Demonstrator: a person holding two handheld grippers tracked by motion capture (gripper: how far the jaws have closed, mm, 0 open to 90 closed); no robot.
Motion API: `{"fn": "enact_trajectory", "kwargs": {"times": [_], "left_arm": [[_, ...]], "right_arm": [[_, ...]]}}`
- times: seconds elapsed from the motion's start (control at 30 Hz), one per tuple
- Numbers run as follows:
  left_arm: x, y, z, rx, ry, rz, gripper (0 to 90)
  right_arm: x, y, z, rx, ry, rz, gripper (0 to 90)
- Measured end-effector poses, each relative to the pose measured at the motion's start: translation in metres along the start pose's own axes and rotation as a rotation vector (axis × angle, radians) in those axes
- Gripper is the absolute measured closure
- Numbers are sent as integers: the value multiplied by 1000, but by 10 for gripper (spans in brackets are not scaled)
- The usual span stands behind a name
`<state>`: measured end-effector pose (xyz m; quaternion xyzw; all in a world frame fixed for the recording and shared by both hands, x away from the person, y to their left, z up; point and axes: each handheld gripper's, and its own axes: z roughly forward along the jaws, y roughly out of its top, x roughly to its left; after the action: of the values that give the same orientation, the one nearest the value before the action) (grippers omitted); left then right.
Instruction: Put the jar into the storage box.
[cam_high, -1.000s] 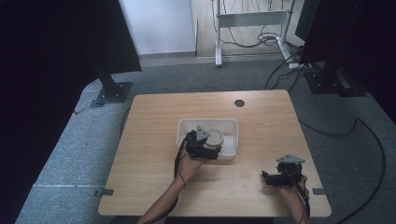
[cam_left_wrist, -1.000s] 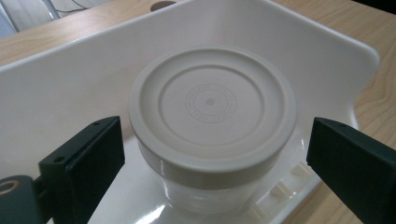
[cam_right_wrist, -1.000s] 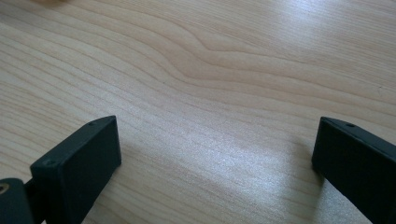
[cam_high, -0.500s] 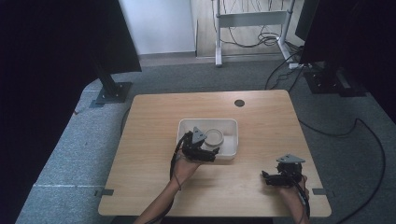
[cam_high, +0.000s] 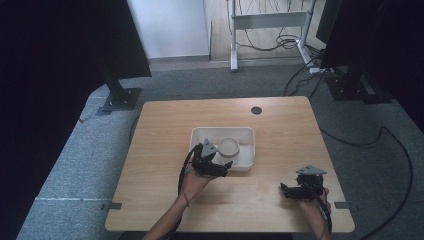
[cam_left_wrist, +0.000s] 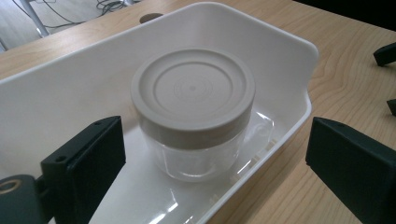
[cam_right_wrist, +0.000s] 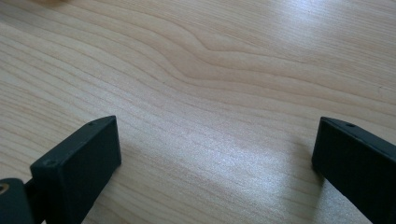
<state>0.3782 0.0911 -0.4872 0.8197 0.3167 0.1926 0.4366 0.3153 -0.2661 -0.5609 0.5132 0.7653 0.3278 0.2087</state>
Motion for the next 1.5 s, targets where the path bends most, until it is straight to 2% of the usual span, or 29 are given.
{"fn": "enact_trajectory", "kwargs": {"times": [0.37, 1.17, 1.5], "left_arm": [[5, -9, -10, -3, -5, -14, 50], [10, -32, -40, -25, -31, -15, 52], [13, -51, -54, -39, -39, -26, 52]], "right_arm": [[0, 0, 0, 0, 0, 0, 7], [0, 0, 0, -1, -2, 1, 9], [0, 0, 0, -1, -2, 1, 10]]}}
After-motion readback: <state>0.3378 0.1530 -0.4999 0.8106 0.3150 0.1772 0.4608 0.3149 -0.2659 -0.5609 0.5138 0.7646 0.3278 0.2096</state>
